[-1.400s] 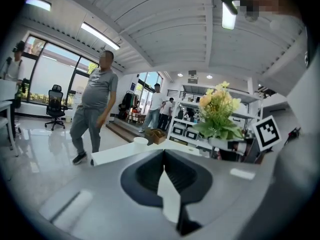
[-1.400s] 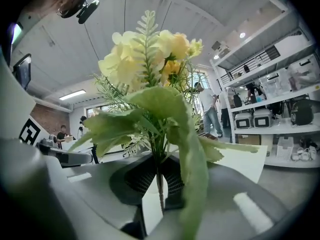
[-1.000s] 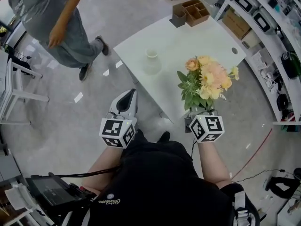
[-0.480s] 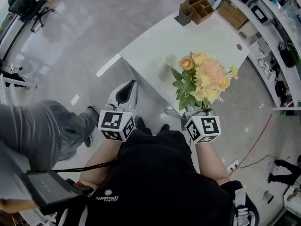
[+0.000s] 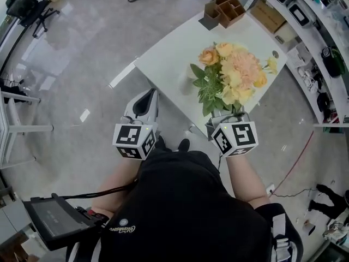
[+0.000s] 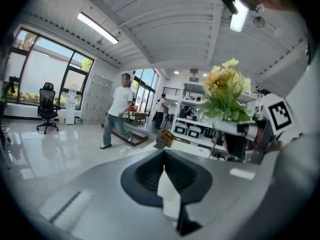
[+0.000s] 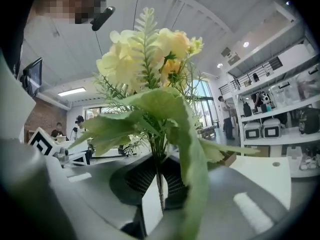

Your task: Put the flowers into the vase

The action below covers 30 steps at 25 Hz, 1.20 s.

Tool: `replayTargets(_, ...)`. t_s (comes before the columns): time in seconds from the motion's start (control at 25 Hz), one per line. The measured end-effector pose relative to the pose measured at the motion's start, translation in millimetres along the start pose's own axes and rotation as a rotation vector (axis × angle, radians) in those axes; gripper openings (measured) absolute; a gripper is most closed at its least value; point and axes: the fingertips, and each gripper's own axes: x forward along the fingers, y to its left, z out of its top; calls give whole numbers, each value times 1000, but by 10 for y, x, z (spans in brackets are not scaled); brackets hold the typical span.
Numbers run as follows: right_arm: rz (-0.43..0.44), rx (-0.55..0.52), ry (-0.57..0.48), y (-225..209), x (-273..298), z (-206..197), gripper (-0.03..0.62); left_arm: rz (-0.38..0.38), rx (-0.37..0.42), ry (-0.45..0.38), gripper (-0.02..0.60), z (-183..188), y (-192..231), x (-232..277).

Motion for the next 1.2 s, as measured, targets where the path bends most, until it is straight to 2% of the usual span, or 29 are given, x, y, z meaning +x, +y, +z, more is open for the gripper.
replayTargets(0.16,15,-39,-74,-57,335,464,35,-4,1,-8,6,40,-18,9)
replayTargets(0.32,19,-32,-77,-113,583,530,35,3,-4,-7,6,28,9,-12)
replayTargets(0.8,-16,-60,89,-161,785,-373,35,20,-9,3,6,-36,156,-93)
replayTargets(1.2,-33,-78,203,-204,866,-922,37,23,-11,1,6,-84,213,-140)
